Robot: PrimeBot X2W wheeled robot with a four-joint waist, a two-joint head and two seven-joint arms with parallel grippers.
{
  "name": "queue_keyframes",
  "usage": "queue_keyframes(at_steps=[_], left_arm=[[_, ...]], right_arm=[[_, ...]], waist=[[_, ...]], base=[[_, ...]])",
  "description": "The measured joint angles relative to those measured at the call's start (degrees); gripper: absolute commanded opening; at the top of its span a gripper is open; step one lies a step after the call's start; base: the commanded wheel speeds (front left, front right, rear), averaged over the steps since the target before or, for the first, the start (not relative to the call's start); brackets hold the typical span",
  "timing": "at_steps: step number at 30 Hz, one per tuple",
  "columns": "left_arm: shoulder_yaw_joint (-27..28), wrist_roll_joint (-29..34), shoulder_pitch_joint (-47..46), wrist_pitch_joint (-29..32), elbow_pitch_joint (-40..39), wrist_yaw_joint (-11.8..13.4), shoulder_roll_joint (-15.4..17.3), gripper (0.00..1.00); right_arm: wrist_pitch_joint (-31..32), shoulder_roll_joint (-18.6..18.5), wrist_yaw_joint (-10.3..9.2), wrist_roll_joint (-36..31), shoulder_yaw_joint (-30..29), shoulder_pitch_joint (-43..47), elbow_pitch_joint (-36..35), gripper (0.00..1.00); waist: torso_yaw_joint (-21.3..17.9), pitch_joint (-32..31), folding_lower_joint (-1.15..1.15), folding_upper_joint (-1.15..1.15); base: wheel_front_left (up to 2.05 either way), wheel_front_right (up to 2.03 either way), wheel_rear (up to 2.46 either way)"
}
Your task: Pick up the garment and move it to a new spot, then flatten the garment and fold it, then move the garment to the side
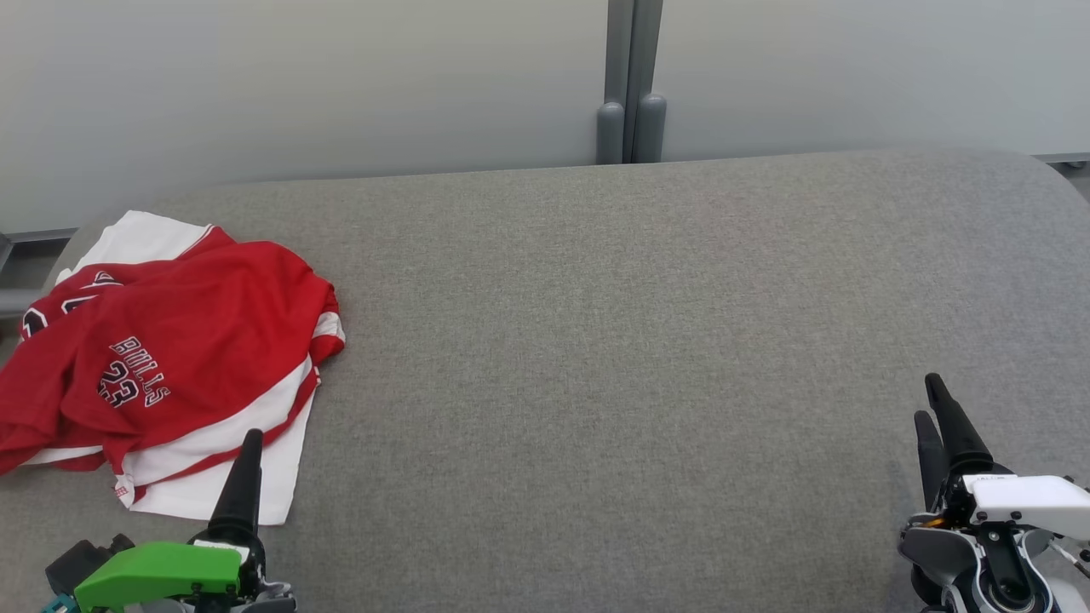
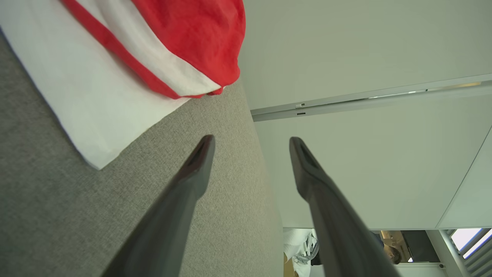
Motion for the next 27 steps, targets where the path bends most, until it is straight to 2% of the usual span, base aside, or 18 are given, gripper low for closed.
queue_keyframes(at_steps=[16,27], left_arm=[[-2.0,15.3,-0.9,-3.0,-4.3,2.2,1.1,1.00],[-4.4,26.5,-0.9,-5.2,-6.7,4.3,2.0,1.00]], right_arm=[[-2.8,-0.7,-0.62,-16.1,1.9,0.0,-5.0,1.00],[-4.8,-1.3,-1.90,-27.3,4.7,0.0,-7.1,1.00]], waist=[[0.1,0.0,0.00,0.00],[0.0,0.3,0.00,0.00]], base=[[0.00,0.00,0.00],[0.00,0.00,0.00]])
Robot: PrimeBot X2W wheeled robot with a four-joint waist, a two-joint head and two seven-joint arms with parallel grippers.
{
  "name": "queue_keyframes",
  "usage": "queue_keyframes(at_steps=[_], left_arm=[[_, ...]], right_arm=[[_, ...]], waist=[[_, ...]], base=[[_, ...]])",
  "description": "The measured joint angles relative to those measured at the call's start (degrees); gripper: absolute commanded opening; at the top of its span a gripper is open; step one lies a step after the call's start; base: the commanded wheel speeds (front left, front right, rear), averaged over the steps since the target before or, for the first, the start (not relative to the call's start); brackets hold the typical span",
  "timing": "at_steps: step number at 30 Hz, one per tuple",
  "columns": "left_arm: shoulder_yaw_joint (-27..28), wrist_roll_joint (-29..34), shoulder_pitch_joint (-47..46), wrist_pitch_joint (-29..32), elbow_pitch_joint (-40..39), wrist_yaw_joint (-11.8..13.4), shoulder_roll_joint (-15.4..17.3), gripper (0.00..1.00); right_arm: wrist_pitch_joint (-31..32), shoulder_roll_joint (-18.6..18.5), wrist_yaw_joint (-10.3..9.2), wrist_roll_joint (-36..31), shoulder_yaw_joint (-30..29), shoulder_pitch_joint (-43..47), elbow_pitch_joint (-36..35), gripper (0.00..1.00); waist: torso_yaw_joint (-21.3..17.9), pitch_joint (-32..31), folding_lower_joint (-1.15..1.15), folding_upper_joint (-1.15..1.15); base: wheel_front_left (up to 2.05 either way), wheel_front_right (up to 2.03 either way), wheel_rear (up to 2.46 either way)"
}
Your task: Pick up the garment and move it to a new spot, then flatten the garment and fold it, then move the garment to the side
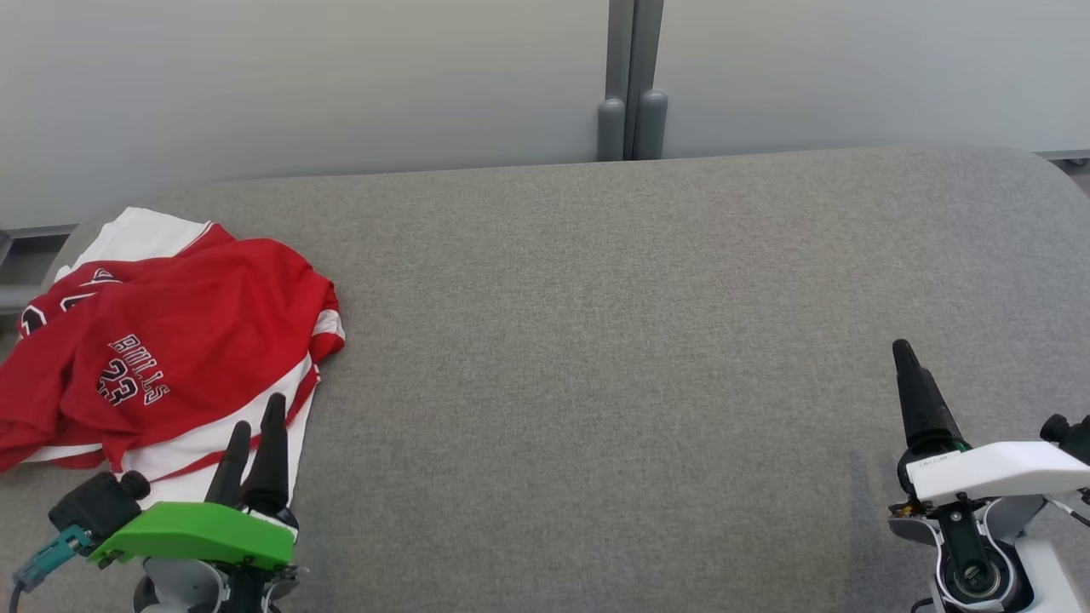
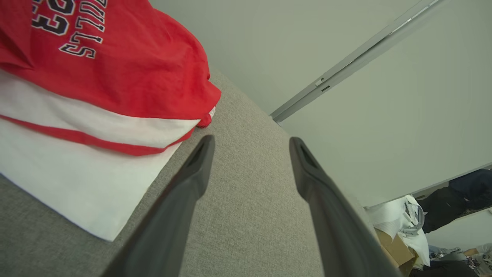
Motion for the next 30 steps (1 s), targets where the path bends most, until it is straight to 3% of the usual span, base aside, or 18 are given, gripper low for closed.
queue_keyframes(at_steps=[8,30], left_arm=[[-1.0,8.5,0.0,-1.7,-1.7,1.3,0.3,1.00],[-3.6,24.8,1.2,-5.8,-4.2,4.0,1.1,1.00]], right_arm=[[-1.8,0.0,-1.12,-7.8,1.4,0.8,-0.9,1.00],[-5.5,-0.2,-2.74,-25.5,4.0,1.3,-3.6,1.00]], waist=[[0.0,0.2,0.00,0.00],[0.0,0.1,0.00,0.00]], base=[[0.00,0.00,0.00],[0.00,0.00,0.00]])
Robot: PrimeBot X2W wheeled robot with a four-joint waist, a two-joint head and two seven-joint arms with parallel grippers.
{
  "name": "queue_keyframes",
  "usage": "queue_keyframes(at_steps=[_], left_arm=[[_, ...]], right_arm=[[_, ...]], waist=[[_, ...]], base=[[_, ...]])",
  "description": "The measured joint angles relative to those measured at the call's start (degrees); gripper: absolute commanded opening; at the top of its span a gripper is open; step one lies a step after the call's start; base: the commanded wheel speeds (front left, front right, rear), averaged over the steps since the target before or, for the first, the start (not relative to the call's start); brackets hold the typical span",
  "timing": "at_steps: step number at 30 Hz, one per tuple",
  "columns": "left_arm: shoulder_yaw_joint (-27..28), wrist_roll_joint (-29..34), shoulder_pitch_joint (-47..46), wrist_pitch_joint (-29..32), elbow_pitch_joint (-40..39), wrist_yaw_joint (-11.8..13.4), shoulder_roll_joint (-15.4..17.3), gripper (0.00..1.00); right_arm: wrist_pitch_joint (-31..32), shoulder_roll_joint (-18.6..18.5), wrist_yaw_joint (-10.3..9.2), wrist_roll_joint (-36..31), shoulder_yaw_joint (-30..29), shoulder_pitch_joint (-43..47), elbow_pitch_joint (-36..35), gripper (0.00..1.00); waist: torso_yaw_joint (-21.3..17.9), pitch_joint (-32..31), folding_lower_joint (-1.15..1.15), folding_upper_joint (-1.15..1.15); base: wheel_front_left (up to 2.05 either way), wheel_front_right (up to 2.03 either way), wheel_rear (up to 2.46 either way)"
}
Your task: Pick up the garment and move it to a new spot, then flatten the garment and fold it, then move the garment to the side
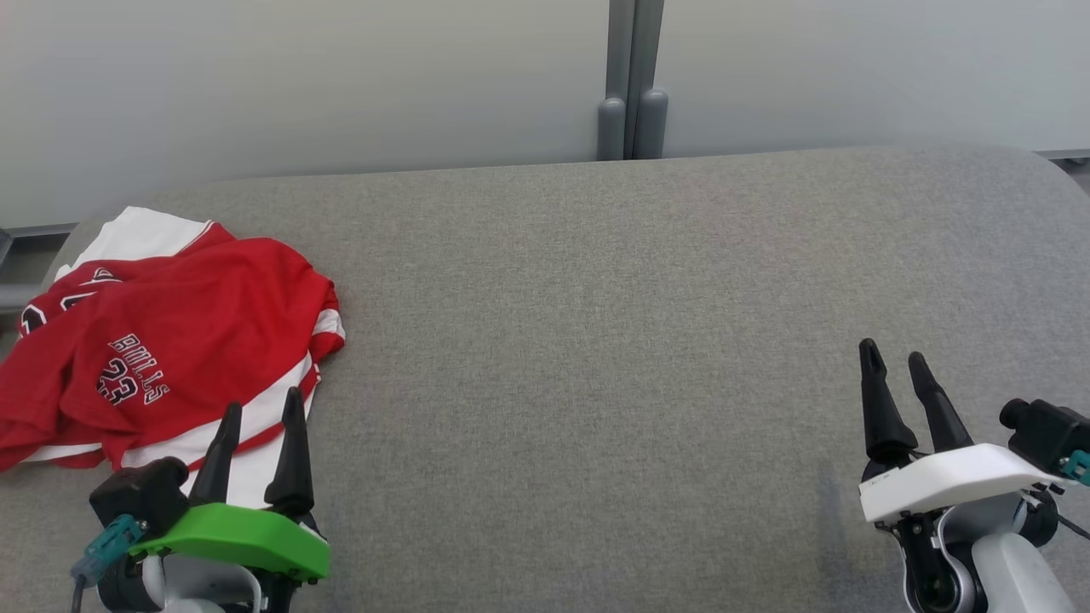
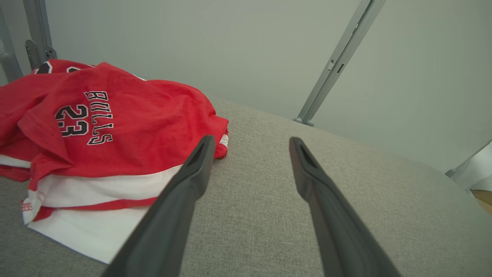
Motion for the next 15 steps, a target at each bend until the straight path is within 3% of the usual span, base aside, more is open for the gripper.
queue_keyframes(at_steps=[15], left_arm=[[-1.2,9.8,1.2,-2.9,-0.8,1.2,0.1,1.00]], right_arm=[[-2.8,-0.1,-0.40,-11.6,1.5,1.1,-0.9,1.00]], waist=[[0.0,-0.3,0.00,0.00]], base=[[0.00,0.00,0.00]])
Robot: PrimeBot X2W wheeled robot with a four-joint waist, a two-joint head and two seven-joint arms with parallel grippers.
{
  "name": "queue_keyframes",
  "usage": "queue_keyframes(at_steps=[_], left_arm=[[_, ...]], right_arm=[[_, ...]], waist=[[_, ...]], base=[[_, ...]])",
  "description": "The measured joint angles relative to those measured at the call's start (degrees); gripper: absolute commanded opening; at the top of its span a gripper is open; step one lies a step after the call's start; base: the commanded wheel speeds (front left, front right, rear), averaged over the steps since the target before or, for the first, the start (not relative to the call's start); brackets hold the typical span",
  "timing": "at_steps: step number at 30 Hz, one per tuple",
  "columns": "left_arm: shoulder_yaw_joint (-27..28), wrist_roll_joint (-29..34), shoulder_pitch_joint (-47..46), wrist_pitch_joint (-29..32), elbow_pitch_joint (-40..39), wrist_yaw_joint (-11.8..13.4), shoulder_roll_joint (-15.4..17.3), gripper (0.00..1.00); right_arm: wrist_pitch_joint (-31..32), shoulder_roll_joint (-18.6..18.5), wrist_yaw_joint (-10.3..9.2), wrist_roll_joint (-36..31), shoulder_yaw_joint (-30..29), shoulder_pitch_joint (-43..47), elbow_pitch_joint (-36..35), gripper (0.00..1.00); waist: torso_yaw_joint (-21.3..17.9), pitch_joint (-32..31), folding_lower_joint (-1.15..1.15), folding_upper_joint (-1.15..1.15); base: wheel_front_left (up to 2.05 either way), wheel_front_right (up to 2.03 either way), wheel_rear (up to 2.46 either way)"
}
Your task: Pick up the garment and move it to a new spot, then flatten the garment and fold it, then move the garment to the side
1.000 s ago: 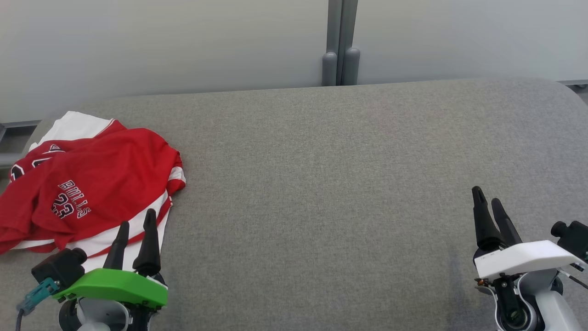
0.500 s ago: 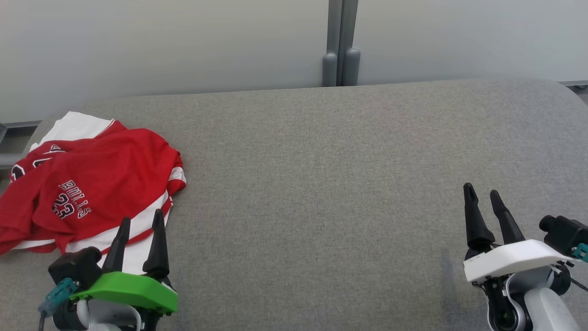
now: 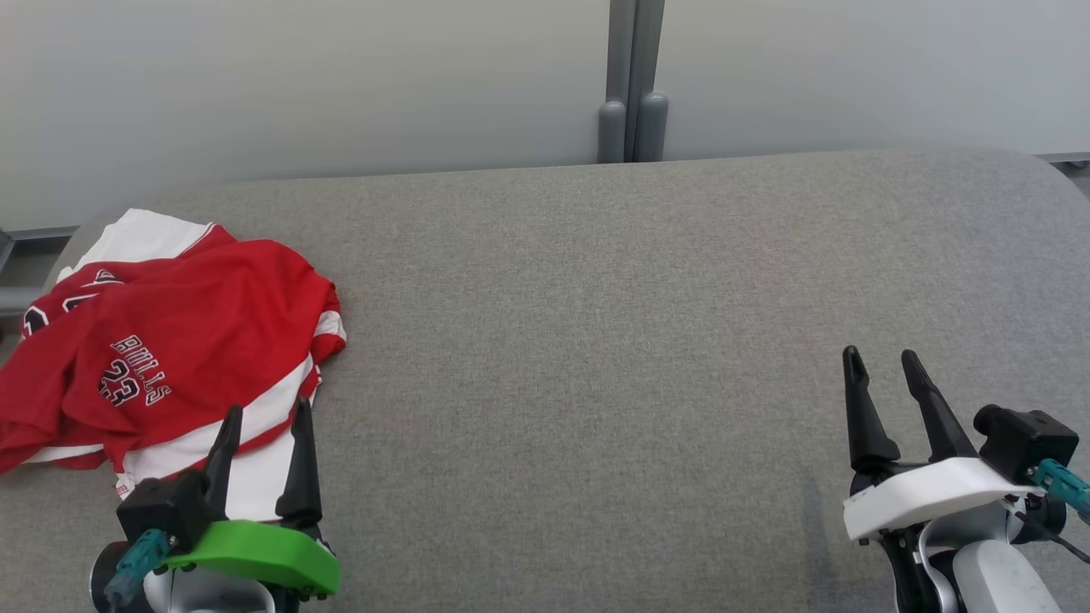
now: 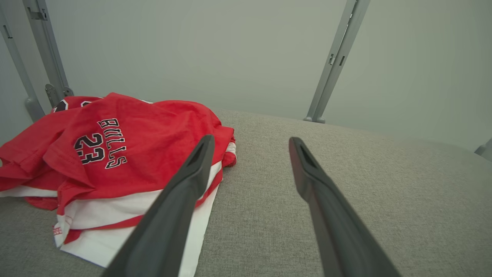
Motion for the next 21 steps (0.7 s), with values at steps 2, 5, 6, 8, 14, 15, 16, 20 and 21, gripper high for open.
queue_keyframes(at_steps=[2,5,6,8,14,15,16,20,21], left_arm=[[0.0,0.6,0.2,-0.3,0.1,0.0,0.0,1.00],[0.0,2.0,0.4,-1.0,0.6,0.3,-0.2,1.00],[0.0,2.4,0.5,-1.1,0.8,0.5,-0.2,1.00],[0.0,3.4,1.1,-1.6,1.0,0.5,-0.2,1.00],[-0.2,7.1,2.1,-2.8,1.3,0.5,-0.2,1.00],[-0.3,7.7,2.1,-3.0,1.3,0.6,-0.2,1.00],[-0.3,8.2,2.2,-3.1,1.3,0.6,-0.2,1.00],[-0.6,10.6,2.6,-3.6,1.5,0.7,-0.2,1.00],[-0.6,10.6,2.6,-3.6,1.6,0.7,-0.2,1.00]], right_arm=[[-0.2,0.0,-0.01,-1.4,0.2,0.0,-0.1,1.00],[-0.7,0.0,-0.01,-3.9,0.5,0.0,-0.1,1.00],[-0.9,0.0,-0.01,-4.5,0.7,0.0,-0.1,1.00],[-1.3,0.0,-0.03,-5.9,0.8,0.2,-0.1,1.00],[-2.3,-0.1,-0.36,-10.9,1.2,1.6,0.1,1.00],[-2.5,-0.1,-0.45,-11.6,1.3,1.8,0.0,1.00],[-2.8,-0.1,-0.45,-12.2,1.4,2.0,0.0,1.00],[-3.4,-0.1,-0.46,-14.8,1.7,2.3,0.1,1.00],[-3.4,-0.1,-0.46,-14.8,1.6,2.3,0.2,1.00]], waist=[[0.0,-0.1,0.00,0.00],[0.0,-0.2,0.00,0.00],[-0.1,-0.3,0.00,0.00],[-0.1,-0.6,0.00,0.00],[-0.1,-1.3,0.00,0.00],[-0.1,-1.4,0.00,0.00],[-0.1,-1.5,0.00,0.00],[0.0,-1.8,0.00,0.00],[0.0,-1.9,0.00,0.00]], base=[[0.00,0.00,0.00],[0.00,0.00,0.00],[0.00,0.00,0.00],[0.00,0.00,0.00],[0.00,0.00,0.00],[0.00,0.00,0.00],[0.00,0.00,0.00],[0.00,0.00,0.00],[0.00,0.00,0.00]])
